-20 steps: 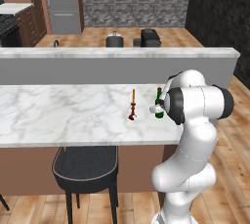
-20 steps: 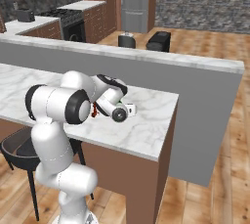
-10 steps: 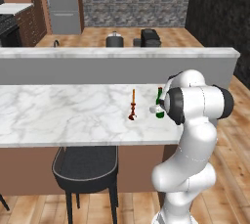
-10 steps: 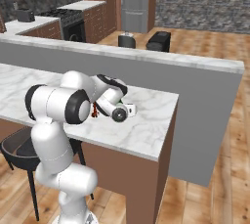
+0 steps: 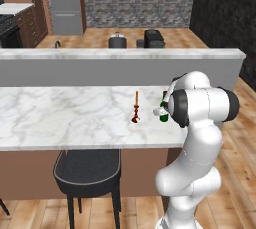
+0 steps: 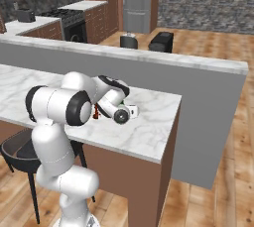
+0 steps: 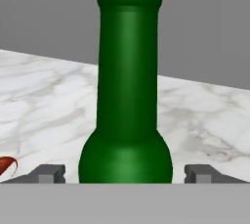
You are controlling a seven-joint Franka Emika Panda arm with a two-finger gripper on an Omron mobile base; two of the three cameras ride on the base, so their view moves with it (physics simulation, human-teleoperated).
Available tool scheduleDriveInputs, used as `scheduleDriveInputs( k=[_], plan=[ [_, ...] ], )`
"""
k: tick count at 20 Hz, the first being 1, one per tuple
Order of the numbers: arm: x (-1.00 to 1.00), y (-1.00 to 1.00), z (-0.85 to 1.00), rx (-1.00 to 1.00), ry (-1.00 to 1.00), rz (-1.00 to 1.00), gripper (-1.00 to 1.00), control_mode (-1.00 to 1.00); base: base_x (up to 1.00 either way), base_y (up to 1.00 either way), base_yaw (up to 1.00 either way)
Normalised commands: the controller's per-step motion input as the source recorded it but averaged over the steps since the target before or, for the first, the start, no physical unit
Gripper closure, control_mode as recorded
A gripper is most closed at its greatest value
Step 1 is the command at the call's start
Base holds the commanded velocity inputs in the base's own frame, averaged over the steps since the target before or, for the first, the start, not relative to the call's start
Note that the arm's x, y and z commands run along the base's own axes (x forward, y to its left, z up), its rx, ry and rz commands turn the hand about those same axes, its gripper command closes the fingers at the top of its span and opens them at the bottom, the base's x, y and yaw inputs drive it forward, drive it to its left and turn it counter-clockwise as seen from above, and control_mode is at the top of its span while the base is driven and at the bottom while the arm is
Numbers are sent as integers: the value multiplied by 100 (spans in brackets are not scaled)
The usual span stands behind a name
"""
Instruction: Get the candle and the beer from the cabinet and move them to the dining counter.
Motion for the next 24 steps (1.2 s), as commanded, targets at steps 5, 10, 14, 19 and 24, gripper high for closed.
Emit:
scheduleDriveInputs(
  k=[5,10,14,19,24],
  plan=[
    [0,0,0,0,0,0,-100,-100,0,0,0],
    [0,-1,13,0,0,-2,-100,-100,0,0,0],
    [-29,-19,39,0,4,-6,-100,-100,0,0,0],
    [-68,-38,42,0,7,-5,-100,-100,0,0,0],
    [-39,-20,64,0,11,-14,-100,-100,0,0,0]
  ],
)
